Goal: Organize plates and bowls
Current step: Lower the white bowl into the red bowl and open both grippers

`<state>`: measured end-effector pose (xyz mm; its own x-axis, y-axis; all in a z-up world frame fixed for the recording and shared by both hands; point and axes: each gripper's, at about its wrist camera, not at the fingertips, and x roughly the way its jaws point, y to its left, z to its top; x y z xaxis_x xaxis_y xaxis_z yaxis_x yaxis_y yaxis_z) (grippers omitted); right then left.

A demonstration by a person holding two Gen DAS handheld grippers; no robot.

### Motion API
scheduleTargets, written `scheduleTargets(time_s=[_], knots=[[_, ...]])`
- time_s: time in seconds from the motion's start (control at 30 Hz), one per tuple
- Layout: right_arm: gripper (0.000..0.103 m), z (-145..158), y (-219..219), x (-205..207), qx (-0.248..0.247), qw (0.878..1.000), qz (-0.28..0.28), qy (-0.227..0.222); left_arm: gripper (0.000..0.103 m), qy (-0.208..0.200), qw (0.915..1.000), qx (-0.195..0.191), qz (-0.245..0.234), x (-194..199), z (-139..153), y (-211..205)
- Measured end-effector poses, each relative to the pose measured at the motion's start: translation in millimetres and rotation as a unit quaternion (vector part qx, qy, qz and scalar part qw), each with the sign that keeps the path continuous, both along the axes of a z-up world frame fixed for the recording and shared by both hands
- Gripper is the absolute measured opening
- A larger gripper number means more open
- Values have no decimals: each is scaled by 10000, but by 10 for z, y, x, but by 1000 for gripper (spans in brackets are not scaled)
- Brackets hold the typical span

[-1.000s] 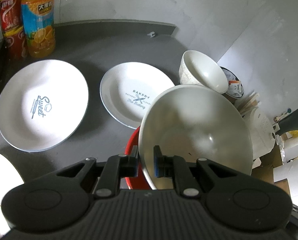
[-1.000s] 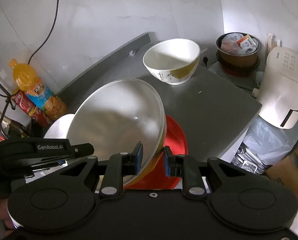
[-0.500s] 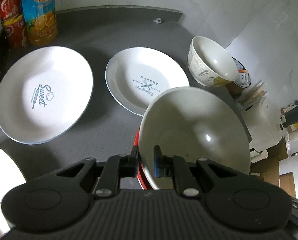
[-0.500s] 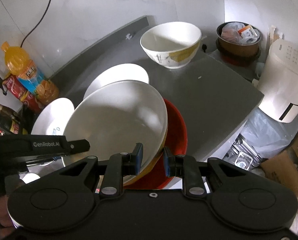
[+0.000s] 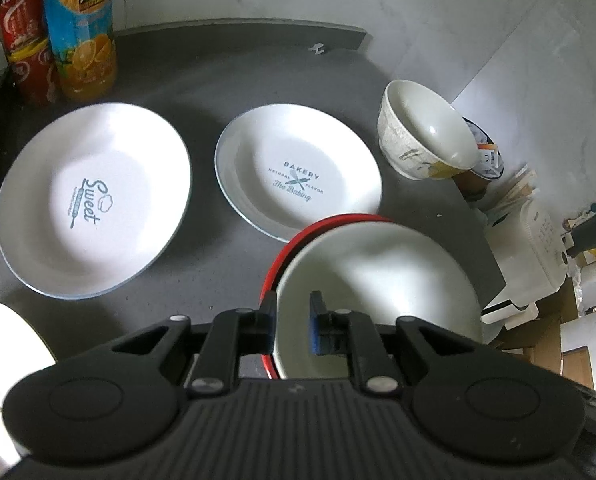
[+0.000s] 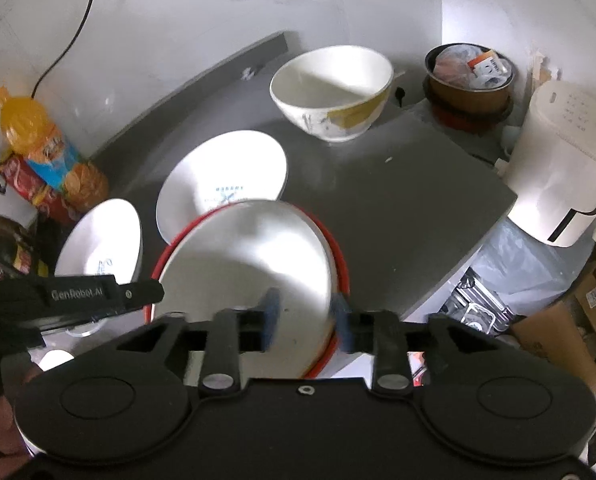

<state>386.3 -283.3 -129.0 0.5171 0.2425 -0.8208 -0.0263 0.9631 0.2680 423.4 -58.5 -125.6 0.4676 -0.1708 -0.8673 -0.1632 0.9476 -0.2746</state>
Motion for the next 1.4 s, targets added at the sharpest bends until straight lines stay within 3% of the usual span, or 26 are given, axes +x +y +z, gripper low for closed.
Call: scheduleTargets(time_s=[0.27,0.37,0.43,0.53,0.63,1.13,1.4], knots=[[35,158,-91,10,53,9998,-81,-200,21,-58,10000,16,-39,35,125,-37],[45,179,-131,2,85,9996,-118,-260,34,-118,9999,77,-46,33,186,-59],[57,196,-147,4,42,9994,-123,-308,49,-86,9998,188,-24,47,213,-83],[69,206,-183,29,-59,9993,-126,-334,60,-55,9995,301,34,71,236,-113],[73,188,-238,69,21,9996,-115,-239,69,6,9992,386,44,92,243,-155],[87,144,-419,266,148,9998,50,-96,73,173,9985,521,42,247,250,-380],[87,84,-555,528,303,9994,112,-109,73,155,9982,558,162,456,260,-498]])
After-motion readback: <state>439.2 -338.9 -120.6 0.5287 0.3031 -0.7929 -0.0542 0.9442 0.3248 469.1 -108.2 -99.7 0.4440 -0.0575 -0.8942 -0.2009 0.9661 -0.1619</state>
